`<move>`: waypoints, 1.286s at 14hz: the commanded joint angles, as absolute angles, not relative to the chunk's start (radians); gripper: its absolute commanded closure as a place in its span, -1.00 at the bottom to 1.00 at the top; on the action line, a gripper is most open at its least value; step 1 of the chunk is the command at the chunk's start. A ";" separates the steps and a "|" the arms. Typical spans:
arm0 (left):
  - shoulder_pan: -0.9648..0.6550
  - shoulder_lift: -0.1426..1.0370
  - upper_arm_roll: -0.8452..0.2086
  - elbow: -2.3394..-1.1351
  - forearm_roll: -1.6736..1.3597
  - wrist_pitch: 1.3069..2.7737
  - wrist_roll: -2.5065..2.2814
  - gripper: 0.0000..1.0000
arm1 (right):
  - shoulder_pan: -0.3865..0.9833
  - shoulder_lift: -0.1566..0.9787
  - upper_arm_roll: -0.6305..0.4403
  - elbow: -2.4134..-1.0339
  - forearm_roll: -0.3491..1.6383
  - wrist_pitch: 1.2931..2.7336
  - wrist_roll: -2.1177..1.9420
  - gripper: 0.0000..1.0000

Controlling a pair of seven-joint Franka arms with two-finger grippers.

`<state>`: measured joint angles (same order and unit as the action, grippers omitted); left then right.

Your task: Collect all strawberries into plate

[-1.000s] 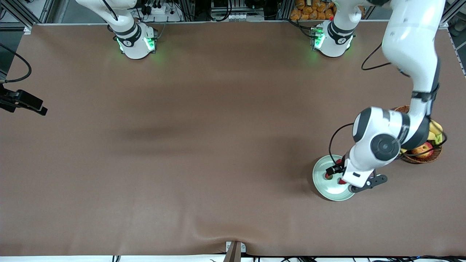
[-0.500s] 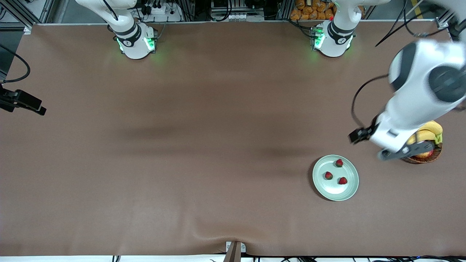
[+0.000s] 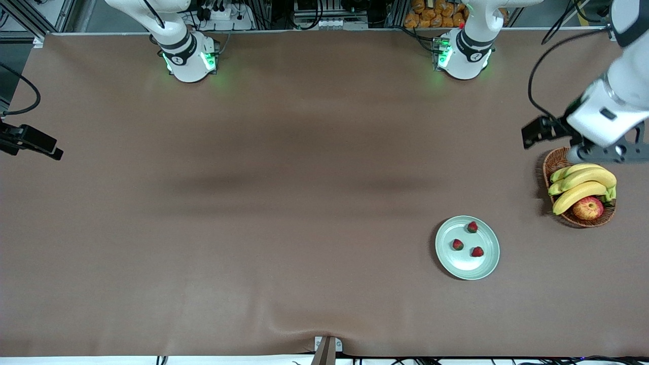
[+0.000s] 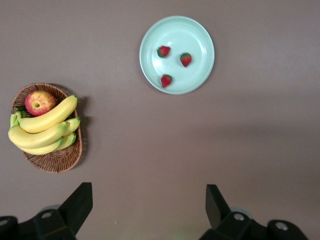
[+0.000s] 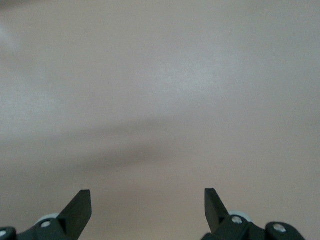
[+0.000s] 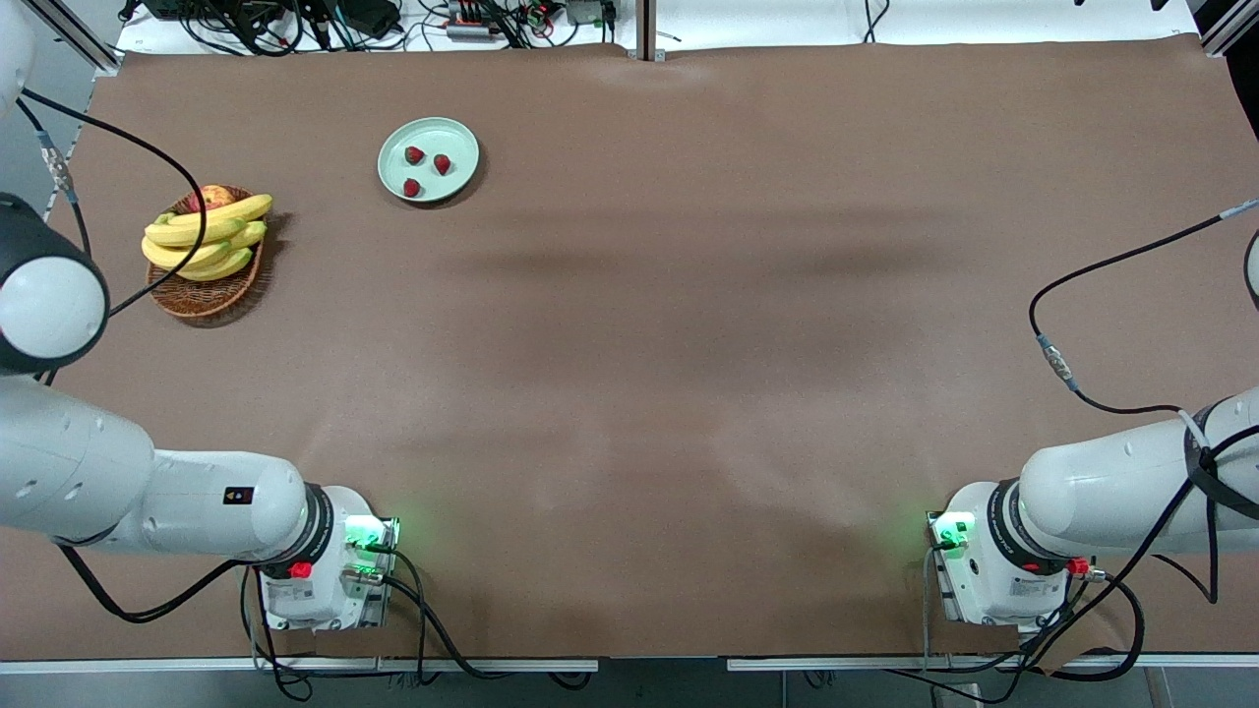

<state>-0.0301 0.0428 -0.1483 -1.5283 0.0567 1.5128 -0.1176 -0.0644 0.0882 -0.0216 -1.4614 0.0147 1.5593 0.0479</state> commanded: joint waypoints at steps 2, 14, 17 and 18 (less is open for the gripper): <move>-0.061 0.008 -0.121 -1.499 0.043 1.450 -0.066 -1.00 | -0.066 0.089 -0.023 -1.450 0.018 1.546 0.048 -1.00; -0.060 0.011 -0.110 -1.466 -0.009 1.411 -0.063 -1.00 | -0.066 0.089 -0.025 -1.450 0.018 1.543 0.048 -1.00; -0.057 0.011 -0.110 -1.468 -0.011 1.411 -0.063 -1.00 | -0.064 0.089 -0.025 -1.450 0.018 1.543 0.048 -1.00; -0.057 0.009 -0.112 -1.467 -0.017 1.411 -0.066 -1.00 | -0.064 0.089 -0.023 -1.450 0.018 1.543 0.049 -1.00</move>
<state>-0.0597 0.0080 -0.1147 -1.4892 0.0045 1.4344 -0.0831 -0.0644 0.0882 -0.0225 -1.4614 0.0147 1.5561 0.0479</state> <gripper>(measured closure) 0.000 0.000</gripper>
